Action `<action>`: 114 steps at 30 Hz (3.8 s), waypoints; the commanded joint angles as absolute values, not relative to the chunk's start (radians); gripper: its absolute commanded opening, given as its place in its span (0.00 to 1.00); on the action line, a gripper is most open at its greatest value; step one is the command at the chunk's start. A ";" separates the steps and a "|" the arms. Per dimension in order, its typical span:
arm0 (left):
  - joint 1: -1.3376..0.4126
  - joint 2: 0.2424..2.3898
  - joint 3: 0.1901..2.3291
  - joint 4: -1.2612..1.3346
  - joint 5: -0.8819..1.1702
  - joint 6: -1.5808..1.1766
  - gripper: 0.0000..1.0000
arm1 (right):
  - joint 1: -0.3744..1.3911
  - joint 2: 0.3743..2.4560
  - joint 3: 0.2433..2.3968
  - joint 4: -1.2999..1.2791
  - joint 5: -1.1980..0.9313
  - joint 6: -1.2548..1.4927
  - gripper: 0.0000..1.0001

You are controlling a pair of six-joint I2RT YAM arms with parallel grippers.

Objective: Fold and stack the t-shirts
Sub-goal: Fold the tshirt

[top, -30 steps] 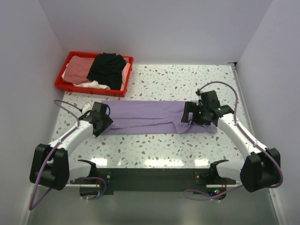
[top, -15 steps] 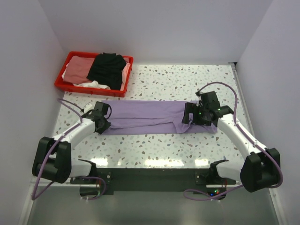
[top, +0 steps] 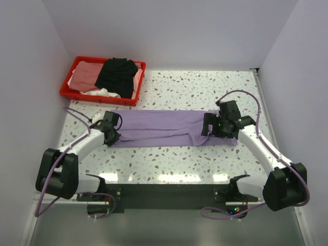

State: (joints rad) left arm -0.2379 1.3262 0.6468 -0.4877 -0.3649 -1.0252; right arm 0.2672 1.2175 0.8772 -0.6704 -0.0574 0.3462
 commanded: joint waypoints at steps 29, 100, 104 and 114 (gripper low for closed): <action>-0.153 1.488 0.887 -0.482 -0.410 -1.055 0.00 | 0.267 1.193 0.905 -0.696 -0.044 0.288 0.99; -0.156 1.293 0.646 -0.167 -0.011 -0.859 1.00 | 0.307 1.610 1.023 -0.375 -0.046 0.400 0.99; -0.156 1.359 0.626 -0.181 -0.035 -0.842 1.00 | 0.307 1.700 1.075 -0.357 -0.003 0.390 0.99; -0.155 1.411 0.594 -0.293 -0.175 -0.841 1.00 | 0.269 1.871 1.291 -0.357 0.215 0.316 0.99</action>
State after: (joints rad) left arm -0.1581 1.3792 0.6361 -0.2142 -0.0887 -0.8680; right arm 0.2867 1.8404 1.1896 -0.4038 0.1169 0.3614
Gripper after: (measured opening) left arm 0.997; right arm 0.987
